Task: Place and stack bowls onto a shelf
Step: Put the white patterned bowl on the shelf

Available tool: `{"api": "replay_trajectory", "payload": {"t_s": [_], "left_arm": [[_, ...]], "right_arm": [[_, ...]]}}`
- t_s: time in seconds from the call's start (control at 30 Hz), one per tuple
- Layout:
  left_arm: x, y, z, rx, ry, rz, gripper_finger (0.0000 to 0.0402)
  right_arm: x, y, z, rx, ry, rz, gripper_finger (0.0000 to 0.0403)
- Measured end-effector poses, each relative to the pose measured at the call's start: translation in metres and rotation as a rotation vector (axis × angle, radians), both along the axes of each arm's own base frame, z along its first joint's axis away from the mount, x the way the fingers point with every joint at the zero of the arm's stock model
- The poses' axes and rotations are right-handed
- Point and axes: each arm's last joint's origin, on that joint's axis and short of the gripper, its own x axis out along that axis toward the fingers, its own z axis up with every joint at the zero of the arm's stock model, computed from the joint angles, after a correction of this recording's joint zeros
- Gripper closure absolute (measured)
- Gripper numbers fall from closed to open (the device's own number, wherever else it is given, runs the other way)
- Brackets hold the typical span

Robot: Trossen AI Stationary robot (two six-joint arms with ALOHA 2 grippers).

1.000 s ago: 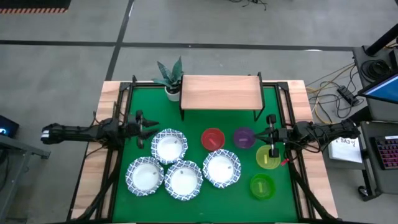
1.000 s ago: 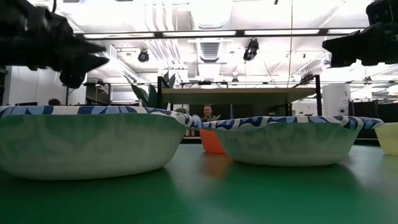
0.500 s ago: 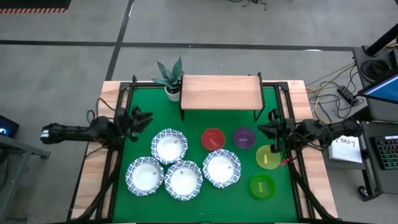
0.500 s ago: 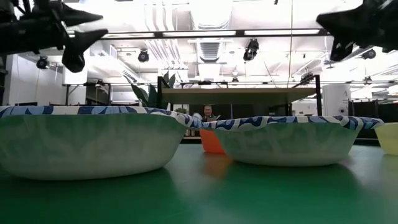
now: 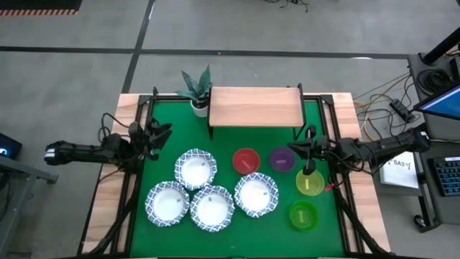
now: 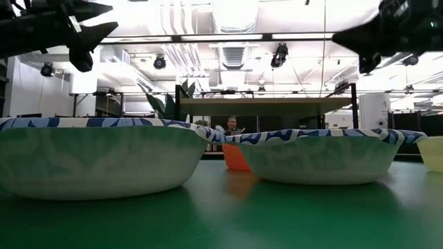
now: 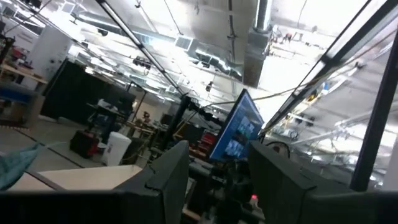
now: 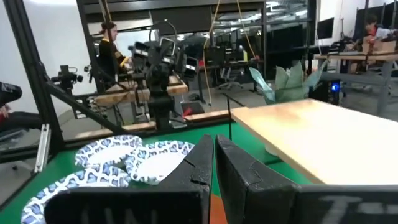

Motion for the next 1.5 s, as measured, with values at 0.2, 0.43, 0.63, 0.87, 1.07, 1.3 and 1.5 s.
{"api": "replay_trajectory", "payload": {"t_s": [0.2,0.43,0.63,0.87,1.07,1.3,1.5], "left_arm": [[-0.002,0.0,0.008,0.0,-0.095,-0.02,0.0253],[-0.002,-0.005,0.013,0.033,-0.172,-0.194,0.0253],[0.002,-0.006,0.015,-0.002,-0.178,-0.259,0.0253],[0.016,-0.006,0.043,0.059,-0.12,-0.22,0.0253],[0.034,-0.005,0.062,0.145,0.239,-0.148,0.0253],[0.05,-0.004,0.07,0.155,0.577,-0.116,0.0253],[0.064,-0.004,0.072,0.19,0.637,-0.112,0.0253]], "right_arm": [[0.013,0.002,0.024,-0.003,0.069,0.001,0.0394],[0.029,0.005,0.056,-0.027,0.213,0.003,0.0394],[0.046,0.008,0.08,-0.042,0.298,0.004,0.0394],[0.064,0.011,0.093,-0.031,0.419,0.004,0.0394],[0.073,0.014,0.1,0.049,0.604,0.036,0.0394],[0.079,0.019,0.097,0.169,0.85,0.105,0.0394],[0.095,0.022,0.086,0.169,0.911,0.109,0.0394]]}}
